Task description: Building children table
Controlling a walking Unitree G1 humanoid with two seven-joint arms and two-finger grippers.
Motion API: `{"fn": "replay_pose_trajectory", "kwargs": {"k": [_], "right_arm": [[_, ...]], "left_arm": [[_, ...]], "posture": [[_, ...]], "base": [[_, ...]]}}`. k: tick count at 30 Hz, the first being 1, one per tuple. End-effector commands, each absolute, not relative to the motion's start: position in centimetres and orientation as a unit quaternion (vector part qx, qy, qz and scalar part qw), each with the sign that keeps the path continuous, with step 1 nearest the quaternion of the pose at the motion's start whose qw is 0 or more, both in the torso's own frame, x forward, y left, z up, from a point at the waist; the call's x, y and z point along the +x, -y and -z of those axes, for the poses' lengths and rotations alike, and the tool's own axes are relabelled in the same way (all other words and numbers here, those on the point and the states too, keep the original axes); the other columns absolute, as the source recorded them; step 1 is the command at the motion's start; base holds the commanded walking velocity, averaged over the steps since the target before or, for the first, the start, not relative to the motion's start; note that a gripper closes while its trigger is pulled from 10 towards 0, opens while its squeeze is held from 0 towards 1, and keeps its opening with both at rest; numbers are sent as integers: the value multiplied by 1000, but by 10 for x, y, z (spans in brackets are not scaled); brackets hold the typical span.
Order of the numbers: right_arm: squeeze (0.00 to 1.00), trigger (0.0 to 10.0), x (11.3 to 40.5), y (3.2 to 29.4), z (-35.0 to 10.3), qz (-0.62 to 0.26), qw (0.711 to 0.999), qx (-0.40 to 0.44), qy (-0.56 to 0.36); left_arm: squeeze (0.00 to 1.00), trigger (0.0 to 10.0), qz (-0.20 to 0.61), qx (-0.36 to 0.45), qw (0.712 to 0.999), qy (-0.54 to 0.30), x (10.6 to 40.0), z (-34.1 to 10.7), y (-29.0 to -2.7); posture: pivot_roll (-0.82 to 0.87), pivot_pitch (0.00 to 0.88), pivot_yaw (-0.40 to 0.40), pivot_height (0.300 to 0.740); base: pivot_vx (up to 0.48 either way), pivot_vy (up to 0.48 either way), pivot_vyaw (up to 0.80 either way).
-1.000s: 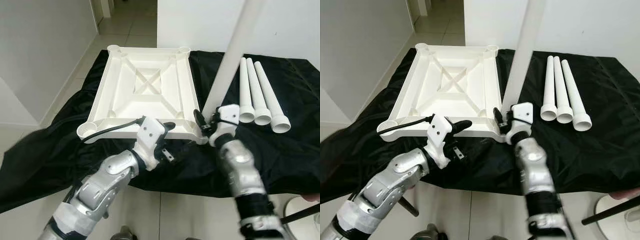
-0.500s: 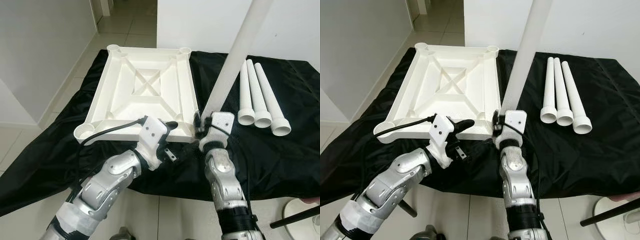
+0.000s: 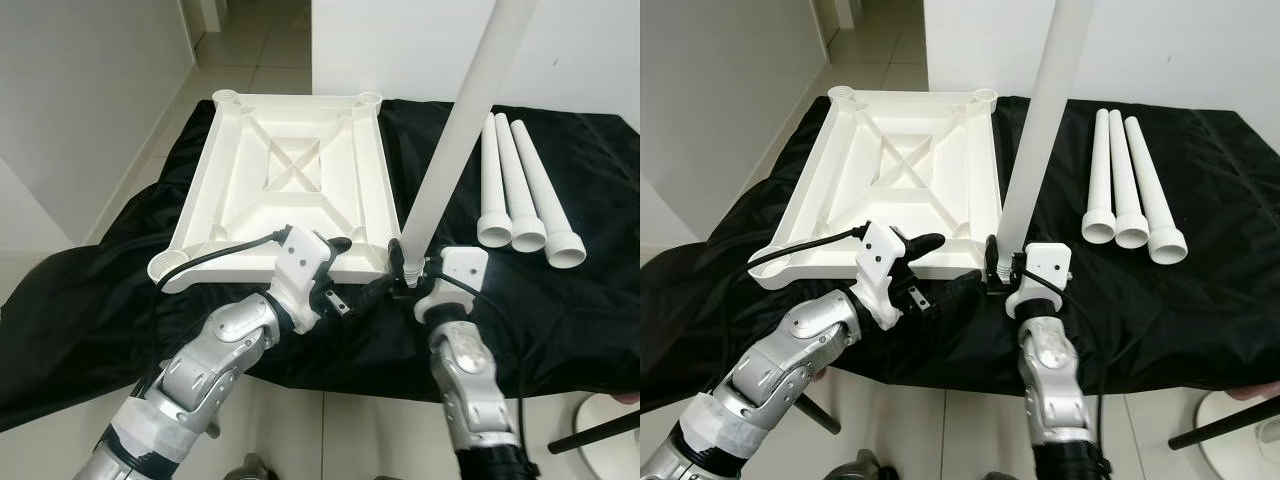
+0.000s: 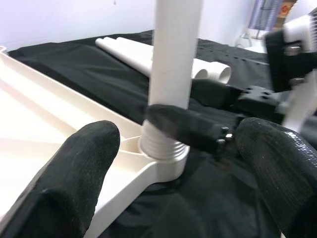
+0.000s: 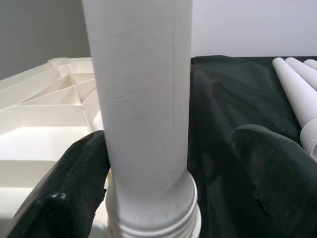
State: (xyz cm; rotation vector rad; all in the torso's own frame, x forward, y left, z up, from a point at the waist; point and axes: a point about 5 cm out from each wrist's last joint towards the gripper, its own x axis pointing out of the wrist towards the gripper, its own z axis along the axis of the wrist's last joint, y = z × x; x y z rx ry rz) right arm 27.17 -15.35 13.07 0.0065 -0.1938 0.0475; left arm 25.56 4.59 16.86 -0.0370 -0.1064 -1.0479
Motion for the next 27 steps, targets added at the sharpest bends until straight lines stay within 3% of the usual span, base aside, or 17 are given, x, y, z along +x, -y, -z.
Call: {"fn": "replay_pose_trajectory", "kwargs": {"k": [1,8,21,22,24,25,26,27], "right_arm": [[0,10000,270,155,-132,-59,993,9,102],[0,10000,294,159,-139,-189,977,-25,92],[0,10000,315,158,-138,-279,956,-73,62],[0,6863,317,158,-136,-290,952,-75,54],[0,2902,318,159,-132,-303,949,-77,44],[0,2902,318,159,-132,-303,949,-77,44],[0,0,318,160,-131,-304,949,-75,40],[0,0,318,161,-128,-307,948,-72,35]], "left_arm": [[0,10000,563,-7,824,54,251,-170,-45],[0,10000,567,2,822,50,248,-170,-46],[0,10000,563,16,825,50,247,-171,-49],[0,10000,562,18,825,52,247,-171,-49],[0,10000,561,20,826,52,248,-172,-49],[0,10000,561,20,826,52,248,-172,-49],[0,10000,561,20,826,53,248,-172,-49],[0,10000,561,20,826,53,248,-172,-49]], "posture": [[-25,0,67,740],[-2,0,70,740],[30,0,63,740],[30,0,62,740],[29,0,61,740],[29,0,61,740],[29,0,58,740],[29,0,58,740]], "base": [[0,0,0],[0,0,0],[0,0,0],[0,0,0],[0,0,0],[0,0,0],[0,0,0],[0,0,0]]}}
